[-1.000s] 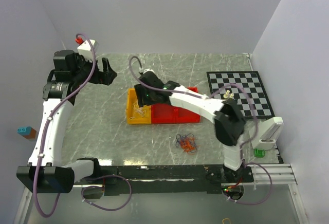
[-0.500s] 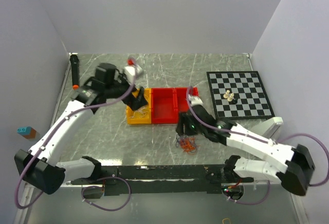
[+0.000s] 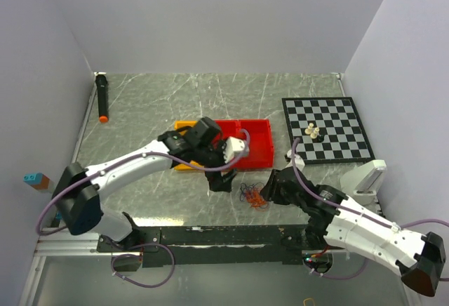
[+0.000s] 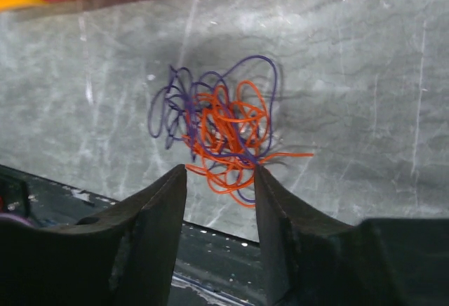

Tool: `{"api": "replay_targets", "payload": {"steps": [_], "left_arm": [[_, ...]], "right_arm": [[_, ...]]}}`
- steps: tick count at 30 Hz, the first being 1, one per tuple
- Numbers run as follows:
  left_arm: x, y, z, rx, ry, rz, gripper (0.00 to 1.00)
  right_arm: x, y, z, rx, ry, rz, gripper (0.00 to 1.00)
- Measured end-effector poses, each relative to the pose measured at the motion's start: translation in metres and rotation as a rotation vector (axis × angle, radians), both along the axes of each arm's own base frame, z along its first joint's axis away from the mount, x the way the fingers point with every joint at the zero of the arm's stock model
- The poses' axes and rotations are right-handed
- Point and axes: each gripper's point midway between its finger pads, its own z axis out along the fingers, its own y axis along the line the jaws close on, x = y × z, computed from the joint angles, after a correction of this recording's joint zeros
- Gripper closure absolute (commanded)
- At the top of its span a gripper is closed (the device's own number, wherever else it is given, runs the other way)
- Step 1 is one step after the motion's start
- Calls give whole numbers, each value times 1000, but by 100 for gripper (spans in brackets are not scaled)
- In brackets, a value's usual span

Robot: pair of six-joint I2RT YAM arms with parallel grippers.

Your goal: Untangle the cables

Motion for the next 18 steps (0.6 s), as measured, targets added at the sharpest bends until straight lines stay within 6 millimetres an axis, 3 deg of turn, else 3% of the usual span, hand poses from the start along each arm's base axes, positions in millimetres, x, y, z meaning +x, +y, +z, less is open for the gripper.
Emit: {"api": "replay_targets", "payload": {"steps": [5, 15, 18], "left_arm": [[-14, -16, -29, 55, -24, -121, 1], [-11, -40, -86, 128, -43, -239, 13], [-10, -49, -93, 127, -65, -275, 17]], "right_arm": [[0, -2, -10, -38, 29, -10, 61], [-1, -8, -13, -8, 13, -51, 64], [-1, -8, -11, 8, 6, -62, 64]]}}
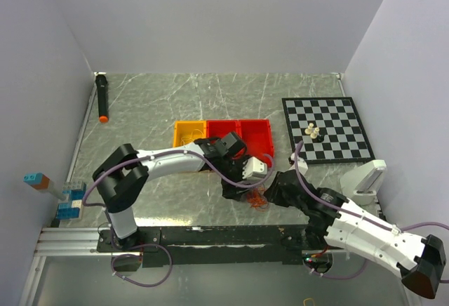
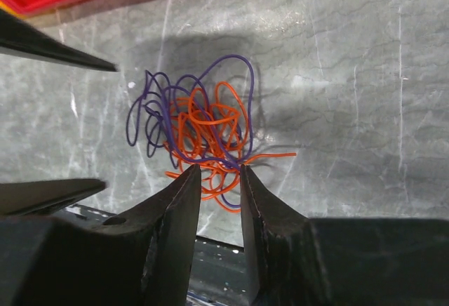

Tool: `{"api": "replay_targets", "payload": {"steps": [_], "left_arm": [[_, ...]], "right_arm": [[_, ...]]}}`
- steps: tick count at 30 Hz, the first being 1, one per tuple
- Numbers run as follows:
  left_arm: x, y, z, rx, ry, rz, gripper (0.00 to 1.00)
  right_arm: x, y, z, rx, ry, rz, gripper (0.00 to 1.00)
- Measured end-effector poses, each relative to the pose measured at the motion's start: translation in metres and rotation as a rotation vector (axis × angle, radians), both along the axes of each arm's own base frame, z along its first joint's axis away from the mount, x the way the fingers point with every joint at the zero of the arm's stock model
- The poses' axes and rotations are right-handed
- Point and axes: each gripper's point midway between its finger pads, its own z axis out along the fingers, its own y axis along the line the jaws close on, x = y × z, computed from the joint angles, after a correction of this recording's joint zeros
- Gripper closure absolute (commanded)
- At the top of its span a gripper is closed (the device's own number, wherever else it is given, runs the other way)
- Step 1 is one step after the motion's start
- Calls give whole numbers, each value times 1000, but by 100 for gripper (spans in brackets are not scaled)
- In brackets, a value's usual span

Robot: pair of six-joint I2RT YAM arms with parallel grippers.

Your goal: Untangle the cables

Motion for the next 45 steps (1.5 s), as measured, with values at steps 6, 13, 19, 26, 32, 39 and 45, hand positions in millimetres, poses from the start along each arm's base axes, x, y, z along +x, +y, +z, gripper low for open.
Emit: {"api": "replay_targets", "payload": {"steps": [6, 13, 19, 26, 32, 39, 45], "left_arm": [[11, -16, -7, -31, -52, -41, 28], [18, -27, -13, -40, -71, -75, 55], [14, -27, -18, -32, -75, -103, 71], [8, -28, -20, -28, -68, -114, 99], [4, -17, -16, -6, -71, -102, 99], [-10, 14, 21, -9, -96, -65, 99], [-20, 35, 28, 8, -91, -40, 99]], "right_arm": [[1, 1, 3, 17, -6, -11, 67], [0, 1, 1, 16, -3, -12, 67], [-2, 0, -2, 14, 5, -7, 68], [-2, 1, -2, 17, 6, -5, 69], [0, 2, -3, 7, 1, 7, 69], [3, 8, -12, -35, 14, 40, 66], [6, 16, -17, -45, 21, 76, 60]]}}
